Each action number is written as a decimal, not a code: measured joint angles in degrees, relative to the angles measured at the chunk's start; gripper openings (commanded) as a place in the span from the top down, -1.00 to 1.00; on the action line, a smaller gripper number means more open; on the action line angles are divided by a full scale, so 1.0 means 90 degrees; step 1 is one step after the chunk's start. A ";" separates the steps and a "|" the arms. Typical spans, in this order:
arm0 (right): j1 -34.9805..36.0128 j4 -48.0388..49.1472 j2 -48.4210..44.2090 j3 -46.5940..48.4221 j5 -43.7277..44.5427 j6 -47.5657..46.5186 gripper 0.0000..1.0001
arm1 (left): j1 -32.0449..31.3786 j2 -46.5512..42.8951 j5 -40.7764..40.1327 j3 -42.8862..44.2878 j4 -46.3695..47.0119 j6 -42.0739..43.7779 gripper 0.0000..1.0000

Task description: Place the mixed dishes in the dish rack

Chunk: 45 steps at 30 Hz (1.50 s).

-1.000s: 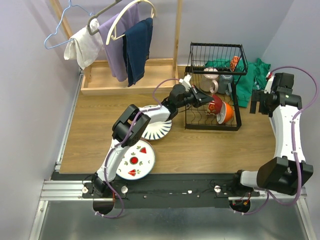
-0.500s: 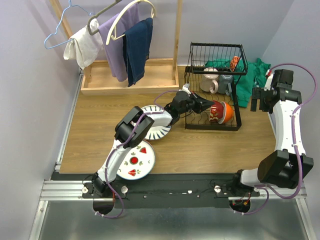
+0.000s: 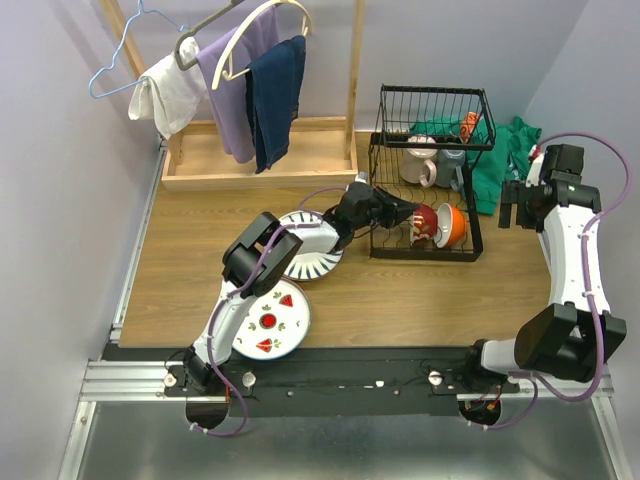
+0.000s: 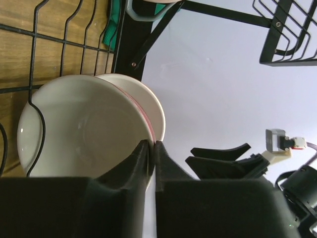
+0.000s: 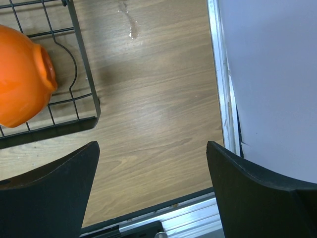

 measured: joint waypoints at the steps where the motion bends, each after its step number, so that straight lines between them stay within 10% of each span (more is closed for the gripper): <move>1: 0.0000 0.0000 -0.0032 -0.0005 0.0000 0.0002 -0.91 | -0.0010 0.0005 0.0000 0.0032 -0.0058 0.0015 0.33; 6: 0.0000 0.0007 -0.0216 -0.0092 -0.0019 0.0010 -0.91 | -0.0039 0.0007 0.0007 0.0087 -0.0180 0.0163 0.94; 11: 0.0000 0.0027 -0.0301 -0.0223 -0.0068 0.0024 -0.91 | -0.0034 0.0007 0.0068 0.0197 -0.0250 0.0379 -0.10; 17: 0.0000 0.0029 -0.0301 -0.0223 -0.0163 0.0039 -0.91 | -0.0005 -0.0068 0.0284 -0.0012 -0.0304 0.0882 -0.33; 33: -0.0002 0.0342 0.1265 -0.0223 -0.1195 -0.0058 -0.64 | 0.1326 -0.2149 0.1022 -0.0279 -0.3145 0.4636 -0.14; 45: -0.0002 0.0731 0.2943 0.0670 -0.1906 -0.0350 -0.24 | 0.0741 -0.2227 -0.0233 0.0138 -0.5270 0.7521 -0.13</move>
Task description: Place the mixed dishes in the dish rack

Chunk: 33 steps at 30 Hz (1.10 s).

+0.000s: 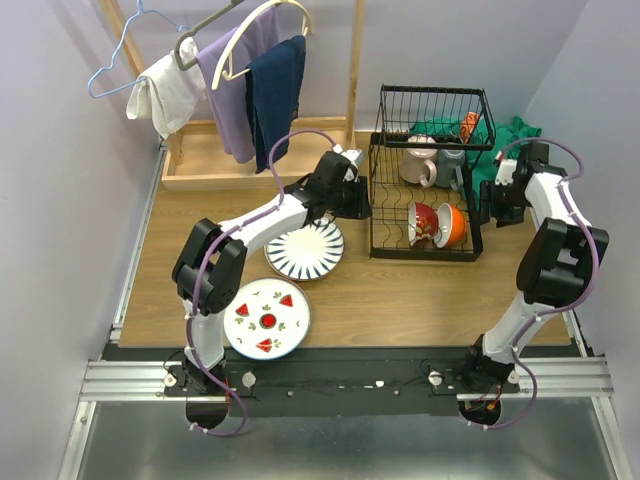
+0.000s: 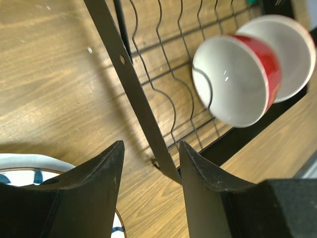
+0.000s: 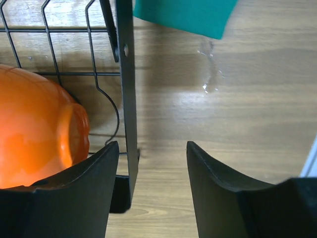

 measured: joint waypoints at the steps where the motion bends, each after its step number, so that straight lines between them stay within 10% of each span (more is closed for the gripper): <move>1: 0.0000 0.0000 0.0051 0.0015 -0.0044 -0.0019 -0.23 | -0.0063 0.0017 -0.0056 0.0000 -0.0039 0.0070 -0.13; 7: -0.0005 0.0002 0.0223 0.0017 -0.0228 -0.0066 -0.07 | -0.0384 0.0367 -0.0352 0.0112 -0.0138 0.0379 -0.04; 17: -0.0005 -0.0029 0.0272 -0.0202 -0.0532 -0.0253 0.55 | -0.0687 0.0668 -0.0682 0.0172 -0.0085 0.0459 1.00; 33: 0.0010 -0.0029 -0.0367 -0.1217 -0.0724 -0.0347 0.78 | -0.1120 -0.0143 -0.1214 -0.0945 0.0248 0.0221 1.00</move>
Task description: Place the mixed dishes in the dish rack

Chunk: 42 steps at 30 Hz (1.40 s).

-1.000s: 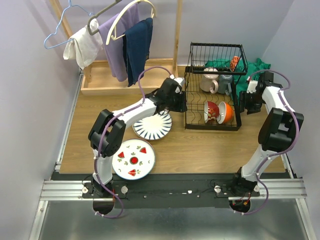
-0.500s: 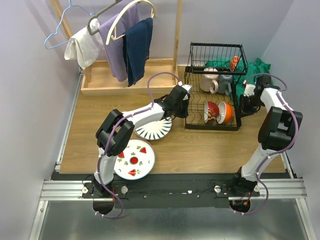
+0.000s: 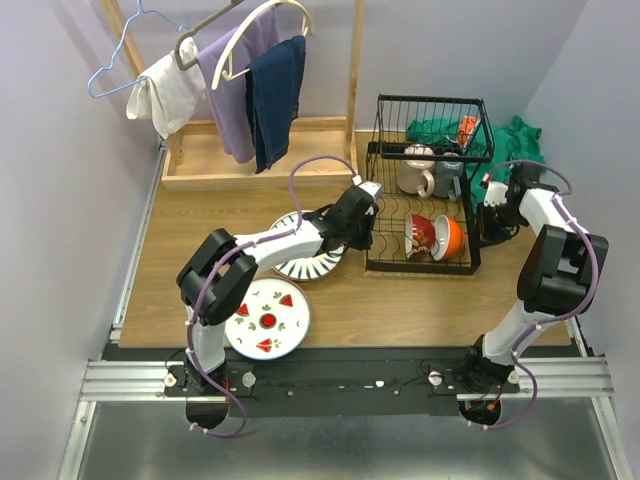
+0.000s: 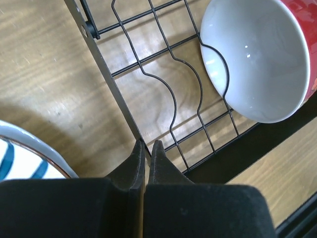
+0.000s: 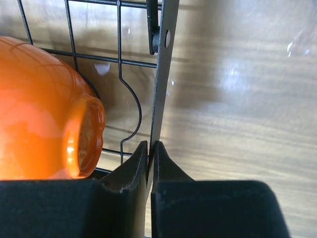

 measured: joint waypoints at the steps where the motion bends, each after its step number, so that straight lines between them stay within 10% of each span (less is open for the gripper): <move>1: 0.0000 0.0012 -0.0070 -0.0080 0.0039 -0.0017 0.78 | -0.0034 -0.0046 -0.0002 -0.0036 -0.0034 0.0007 0.99; 5: 0.0017 0.0015 -0.0255 -0.0279 0.0204 -0.0061 0.39 | -0.0148 -0.0158 -0.0005 -0.0151 -0.0085 0.0100 0.00; 8: 0.0022 0.0012 -0.0330 -0.0328 0.0379 -0.0129 0.07 | -0.0248 -0.0338 0.0177 -0.0313 -0.0321 0.0517 -0.20; 19: -0.0019 -0.0597 -0.1452 0.0117 0.0544 -0.0593 -0.25 | 0.0345 -0.2407 0.0355 -0.0826 -0.1880 0.1868 -0.26; 29: 0.0046 -0.1241 -0.3381 0.0138 -0.0180 -0.1151 -0.41 | 0.3475 -0.4034 0.1598 -0.0882 -0.4503 0.4573 -0.26; 34: 0.1175 -0.1134 -0.3704 0.0695 -0.0117 -0.1270 -0.42 | 0.5178 -0.3820 0.1953 -0.1008 -0.6292 0.6817 -0.25; 42: 0.3089 -0.0471 -0.2805 0.1603 -0.0219 -0.1032 -0.42 | 0.6363 -0.2837 0.2327 -0.1676 -0.7128 0.7866 -0.48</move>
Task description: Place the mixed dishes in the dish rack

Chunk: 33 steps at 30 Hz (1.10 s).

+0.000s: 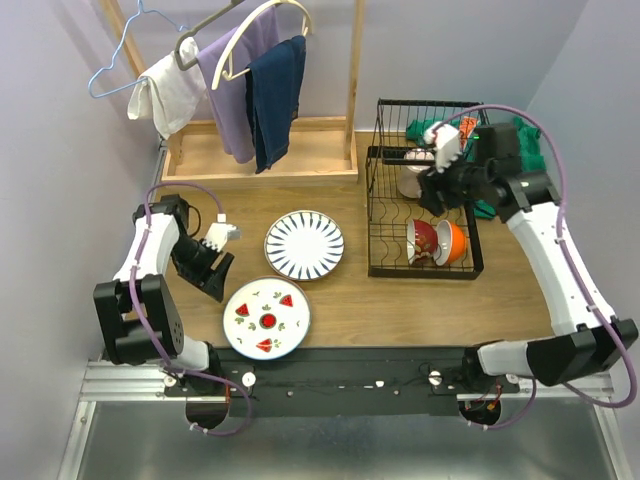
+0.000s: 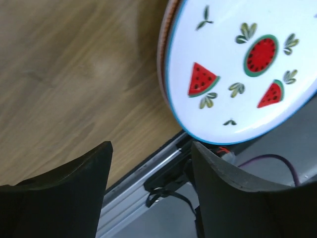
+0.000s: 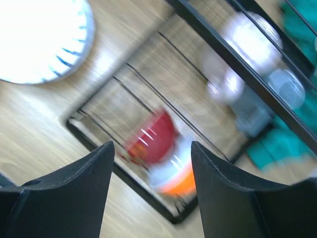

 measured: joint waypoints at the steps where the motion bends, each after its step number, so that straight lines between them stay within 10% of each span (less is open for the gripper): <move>1: 0.0192 0.0112 0.0058 0.0002 -0.0041 0.0087 -0.43 | 0.0012 0.0034 0.0180 -0.0131 -0.0066 0.0027 -0.48; 13: 0.2096 0.1124 0.1562 0.0729 -0.0182 0.1443 -0.44 | 0.0034 0.0432 0.0777 -0.0937 0.0291 0.0095 -0.15; 22: 0.2395 0.1355 0.2708 0.1462 -0.0172 0.1722 -0.44 | -0.0102 0.0770 0.0974 -0.1054 0.0585 -0.0007 0.97; 33: 0.2429 0.1256 0.3342 0.1498 -0.1676 0.0874 -0.46 | -0.0134 0.0736 0.1115 0.0369 -0.0063 0.0498 1.00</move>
